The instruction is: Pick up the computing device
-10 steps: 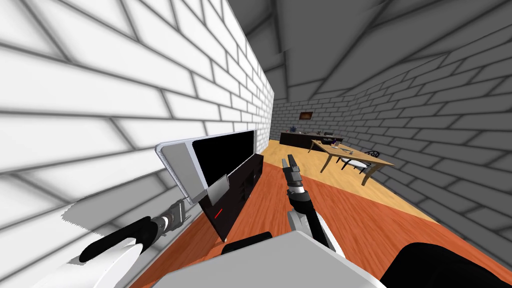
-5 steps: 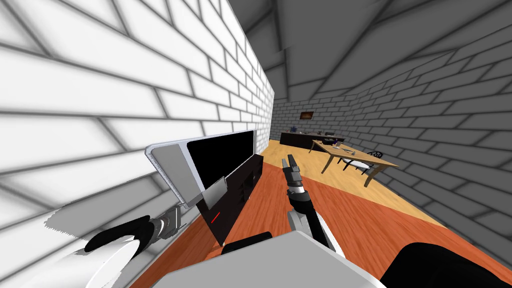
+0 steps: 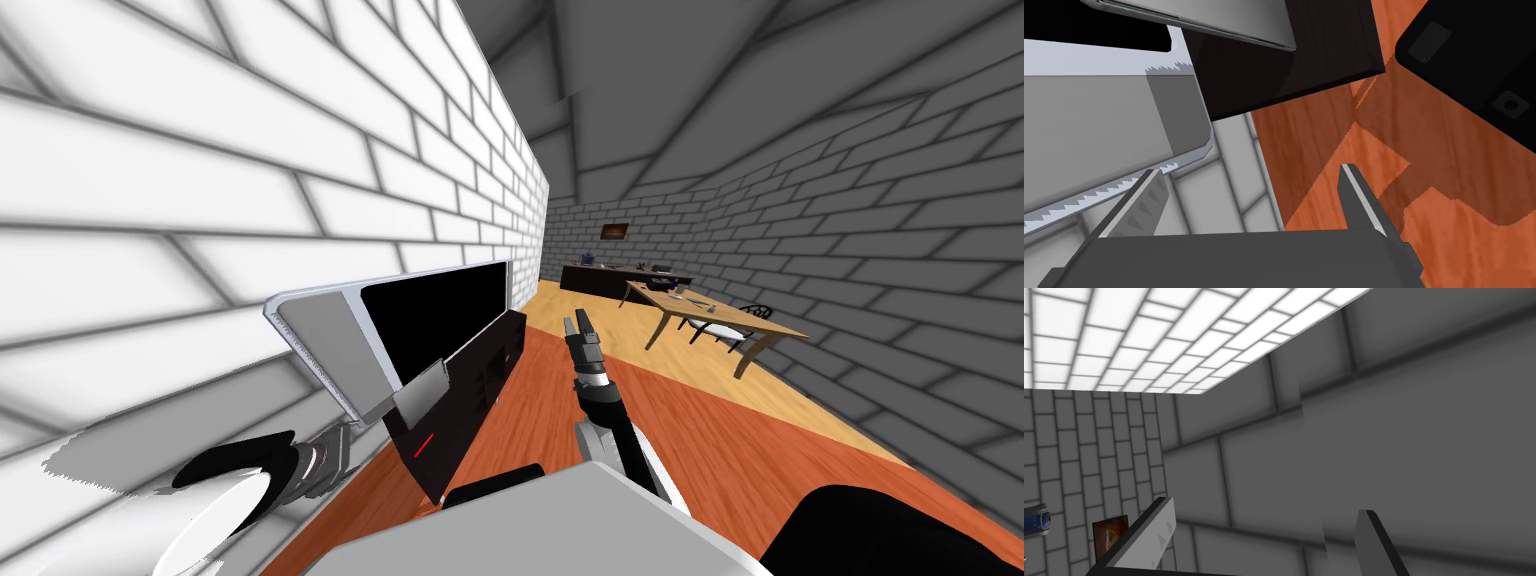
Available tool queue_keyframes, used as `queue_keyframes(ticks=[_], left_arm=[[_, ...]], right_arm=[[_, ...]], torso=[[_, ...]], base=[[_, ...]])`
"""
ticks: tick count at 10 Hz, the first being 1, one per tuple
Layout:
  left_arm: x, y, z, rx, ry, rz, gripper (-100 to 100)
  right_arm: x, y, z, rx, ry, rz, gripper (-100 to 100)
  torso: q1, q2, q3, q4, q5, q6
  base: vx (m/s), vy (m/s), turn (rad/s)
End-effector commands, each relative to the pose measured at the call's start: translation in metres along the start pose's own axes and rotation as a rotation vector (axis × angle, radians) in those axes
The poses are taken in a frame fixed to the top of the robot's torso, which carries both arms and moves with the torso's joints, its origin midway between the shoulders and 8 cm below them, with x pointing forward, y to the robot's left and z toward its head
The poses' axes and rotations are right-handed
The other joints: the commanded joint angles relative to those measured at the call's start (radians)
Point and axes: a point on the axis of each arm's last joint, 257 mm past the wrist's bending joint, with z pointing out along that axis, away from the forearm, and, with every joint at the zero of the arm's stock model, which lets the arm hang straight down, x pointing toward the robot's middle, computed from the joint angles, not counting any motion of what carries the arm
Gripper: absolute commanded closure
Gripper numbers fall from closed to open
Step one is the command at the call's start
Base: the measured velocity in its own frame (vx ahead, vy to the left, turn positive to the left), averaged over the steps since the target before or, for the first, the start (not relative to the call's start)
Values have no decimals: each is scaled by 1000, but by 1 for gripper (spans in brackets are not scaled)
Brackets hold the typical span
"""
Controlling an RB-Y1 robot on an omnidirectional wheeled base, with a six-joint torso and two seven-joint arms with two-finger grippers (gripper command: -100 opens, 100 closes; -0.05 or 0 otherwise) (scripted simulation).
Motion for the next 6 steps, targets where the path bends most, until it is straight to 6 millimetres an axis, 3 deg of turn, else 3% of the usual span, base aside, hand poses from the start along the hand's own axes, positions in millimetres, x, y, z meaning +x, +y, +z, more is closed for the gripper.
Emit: queue_keyframes(ticks=[1,6], left_arm=[[-10,4,-3,-46,-25,-39,-100],[-29,17,-13,-151,-94,-102,-100]], right_arm=[[0,0,0,0,0,0,0],[0,0,0,0,0,0,0]], torso=[[0,0,0,0,0,0],[1,-1,0,0,0,0]], base=[[73,-52,7],[74,-37,5]])
